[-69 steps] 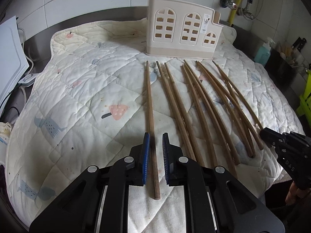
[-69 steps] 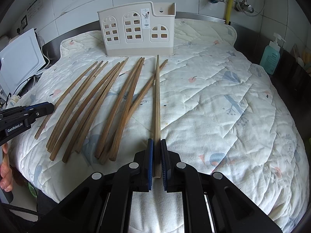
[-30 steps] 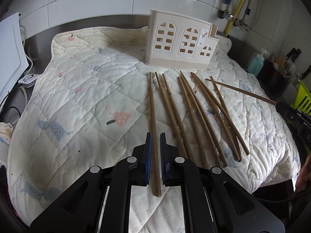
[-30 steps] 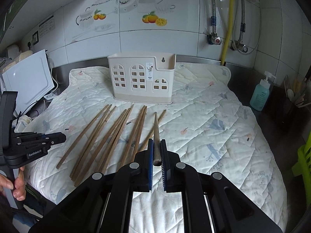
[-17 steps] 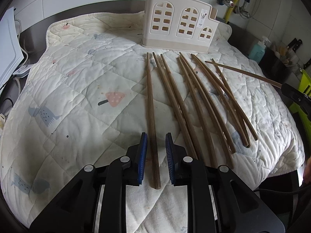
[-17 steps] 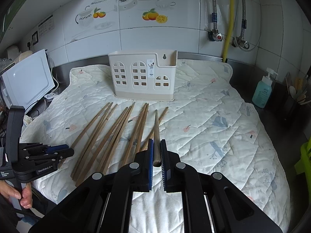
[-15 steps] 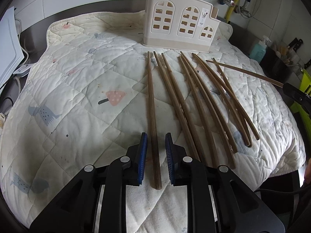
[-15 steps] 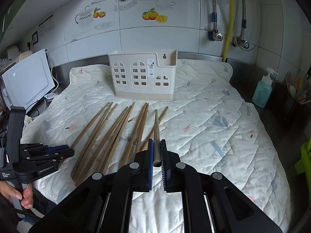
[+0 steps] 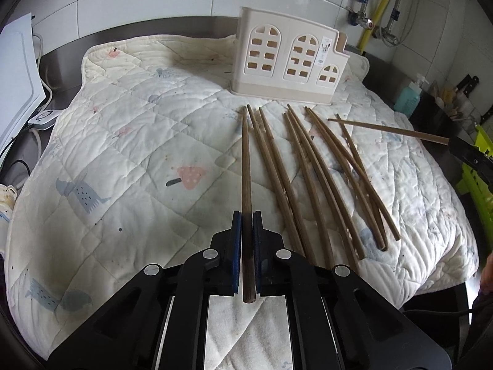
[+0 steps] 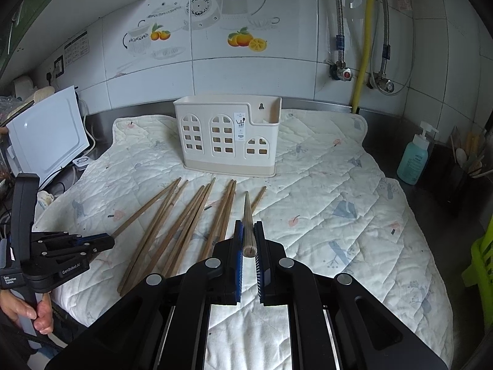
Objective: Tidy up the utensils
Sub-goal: 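Carry the upright chopstick over the beige holder with the right gripper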
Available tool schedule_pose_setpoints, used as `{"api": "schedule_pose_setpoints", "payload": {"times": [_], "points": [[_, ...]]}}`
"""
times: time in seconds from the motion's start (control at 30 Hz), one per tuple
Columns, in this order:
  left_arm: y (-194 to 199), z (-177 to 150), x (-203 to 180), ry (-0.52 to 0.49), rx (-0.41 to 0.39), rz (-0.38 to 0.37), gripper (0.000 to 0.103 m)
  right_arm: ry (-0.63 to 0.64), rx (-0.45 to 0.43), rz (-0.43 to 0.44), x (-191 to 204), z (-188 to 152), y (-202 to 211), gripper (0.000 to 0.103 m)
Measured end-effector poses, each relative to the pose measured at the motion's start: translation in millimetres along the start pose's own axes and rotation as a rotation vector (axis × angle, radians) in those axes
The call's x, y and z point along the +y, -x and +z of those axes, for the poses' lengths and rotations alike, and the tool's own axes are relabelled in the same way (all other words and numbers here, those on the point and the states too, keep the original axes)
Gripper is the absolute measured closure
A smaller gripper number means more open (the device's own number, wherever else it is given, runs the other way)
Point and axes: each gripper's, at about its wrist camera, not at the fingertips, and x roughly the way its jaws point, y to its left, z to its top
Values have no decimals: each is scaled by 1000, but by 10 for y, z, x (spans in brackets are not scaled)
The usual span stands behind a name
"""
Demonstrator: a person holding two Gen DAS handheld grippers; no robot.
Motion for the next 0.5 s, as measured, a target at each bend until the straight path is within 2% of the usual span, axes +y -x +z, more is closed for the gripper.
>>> {"api": "schedule_pose_setpoints", "payload": {"times": [0.17, 0.5], "points": [[155, 155, 19, 15, -46, -29, 97, 2, -35, 16, -21, 162, 71, 96], [361, 503, 36, -3, -128, -25, 98, 34, -81, 55, -43, 543, 140, 96]]}}
